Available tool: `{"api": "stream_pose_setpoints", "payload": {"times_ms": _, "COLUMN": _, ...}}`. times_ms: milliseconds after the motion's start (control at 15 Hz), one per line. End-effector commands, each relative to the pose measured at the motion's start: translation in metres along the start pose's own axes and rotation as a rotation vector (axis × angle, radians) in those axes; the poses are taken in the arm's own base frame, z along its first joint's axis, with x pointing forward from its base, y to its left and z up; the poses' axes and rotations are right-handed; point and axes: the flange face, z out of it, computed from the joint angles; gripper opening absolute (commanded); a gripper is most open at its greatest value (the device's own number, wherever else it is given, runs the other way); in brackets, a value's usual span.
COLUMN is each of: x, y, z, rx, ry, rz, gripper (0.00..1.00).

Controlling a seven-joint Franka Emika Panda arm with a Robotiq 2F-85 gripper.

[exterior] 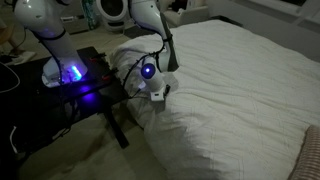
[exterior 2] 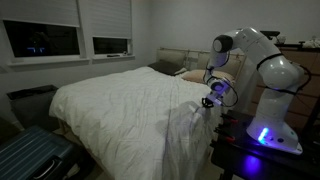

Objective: Make the bed

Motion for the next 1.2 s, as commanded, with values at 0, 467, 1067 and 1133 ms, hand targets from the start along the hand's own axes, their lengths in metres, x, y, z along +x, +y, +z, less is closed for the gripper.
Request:
{"api": "stream_pose_setpoints", "payload": {"times_ms": 0, "x": 0.026, "y": 0.031, "z": -0.016, "rx": -0.064, "ry": 0.014, "rz": 0.062, "gripper": 0.0}}
{"api": "stream_pose_setpoints", "payload": {"times_ms": 467, "x": 0.06, "y": 0.075, "z": -0.061, "rx": -0.179, "ry": 0.101, "rz": 0.165, "gripper": 0.01}}
{"api": "stream_pose_setpoints", "payload": {"times_ms": 1067, "x": 0.092, "y": 0.142, "z": -0.098, "rx": -0.297, "ry": 0.109, "rz": 0.345, "gripper": 0.01}}
{"api": "stream_pose_setpoints", "payload": {"times_ms": 1133, "x": 0.091, "y": 0.141, "z": -0.094, "rx": -0.308, "ry": 0.102, "rz": 0.35, "gripper": 0.01}}
